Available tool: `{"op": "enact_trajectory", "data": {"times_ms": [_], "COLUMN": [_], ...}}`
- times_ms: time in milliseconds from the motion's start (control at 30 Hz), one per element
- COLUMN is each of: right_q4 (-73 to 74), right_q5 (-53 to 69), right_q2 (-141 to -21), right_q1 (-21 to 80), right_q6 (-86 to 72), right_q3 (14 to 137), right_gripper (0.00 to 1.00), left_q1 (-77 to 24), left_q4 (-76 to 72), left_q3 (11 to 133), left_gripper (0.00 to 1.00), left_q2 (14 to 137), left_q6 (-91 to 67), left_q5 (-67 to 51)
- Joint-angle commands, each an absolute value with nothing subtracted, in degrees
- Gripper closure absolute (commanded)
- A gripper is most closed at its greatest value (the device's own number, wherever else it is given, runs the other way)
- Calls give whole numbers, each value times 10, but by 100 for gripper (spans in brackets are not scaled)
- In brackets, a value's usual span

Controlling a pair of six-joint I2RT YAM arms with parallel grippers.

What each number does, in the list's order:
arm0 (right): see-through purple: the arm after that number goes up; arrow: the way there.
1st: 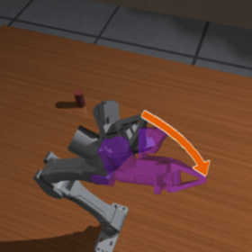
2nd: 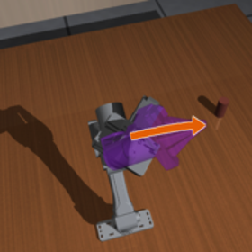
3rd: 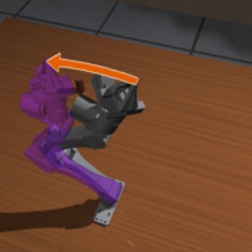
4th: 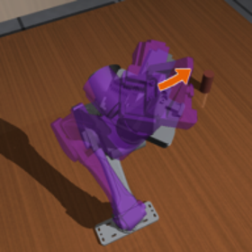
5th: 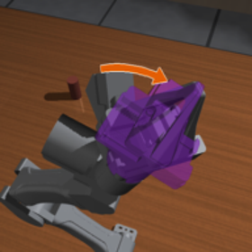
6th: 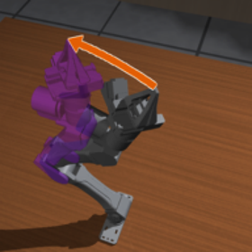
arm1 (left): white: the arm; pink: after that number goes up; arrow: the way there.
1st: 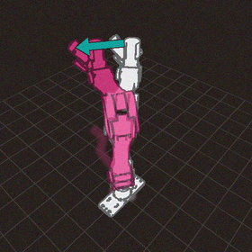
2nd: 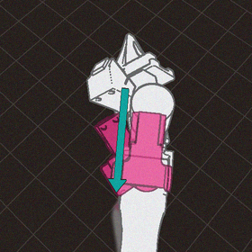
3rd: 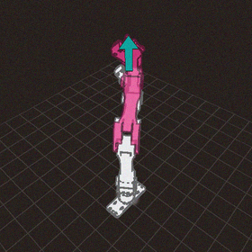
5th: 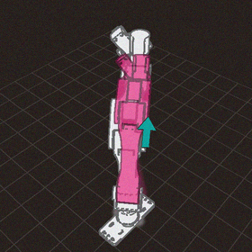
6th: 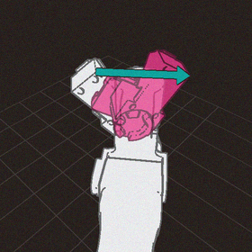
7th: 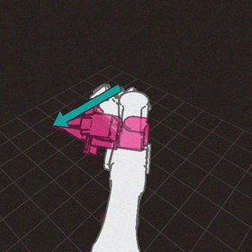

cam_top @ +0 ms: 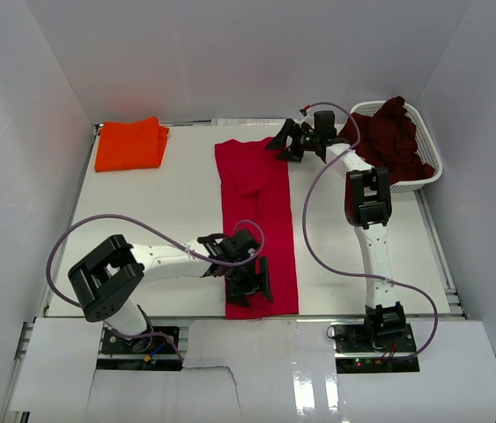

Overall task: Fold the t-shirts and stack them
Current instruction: Rotate the tshirt 90 degrees

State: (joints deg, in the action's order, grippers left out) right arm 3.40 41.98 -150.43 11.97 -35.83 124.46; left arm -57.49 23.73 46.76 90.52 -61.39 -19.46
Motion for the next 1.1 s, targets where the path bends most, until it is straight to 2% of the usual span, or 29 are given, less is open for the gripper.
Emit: {"op": "enact_trajectory", "data": {"times_ms": [0, 267, 467, 567, 700, 933, 1067], "right_q4": [25, 10, -14, -19, -39, -55, -37], "right_q5": [410, 417, 426, 431, 447, 482, 497], "right_q2": [-1516, -1533, -1541, -1532, -1521, -1446, -1365], "right_q1": [109, 100, 98, 97, 90, 78, 83], "right_q6": [-349, -350, -355, -355, -374, -393, -362], "right_q3": [1273, 1292, 1298, 1299, 1313, 1293, 1205], "right_gripper": [10, 10, 10, 10, 10, 10, 10], "left_q1": [-578, -558, -506, -469, -383, -343, -324], "left_q4": [270, 328, 364, 381, 388, 357, 288], "left_q3": [455, 519, 583, 611, 597, 584, 571], "left_gripper": [16, 13, 12, 11, 7, 7, 7], "left_q2": [875, 825, 774, 722, 685, 700, 706], "left_q6": [-615, -582, -551, -520, -466, -383, -352], "left_q5": [-164, -90, -55, -24, -51, -32, -68]}}
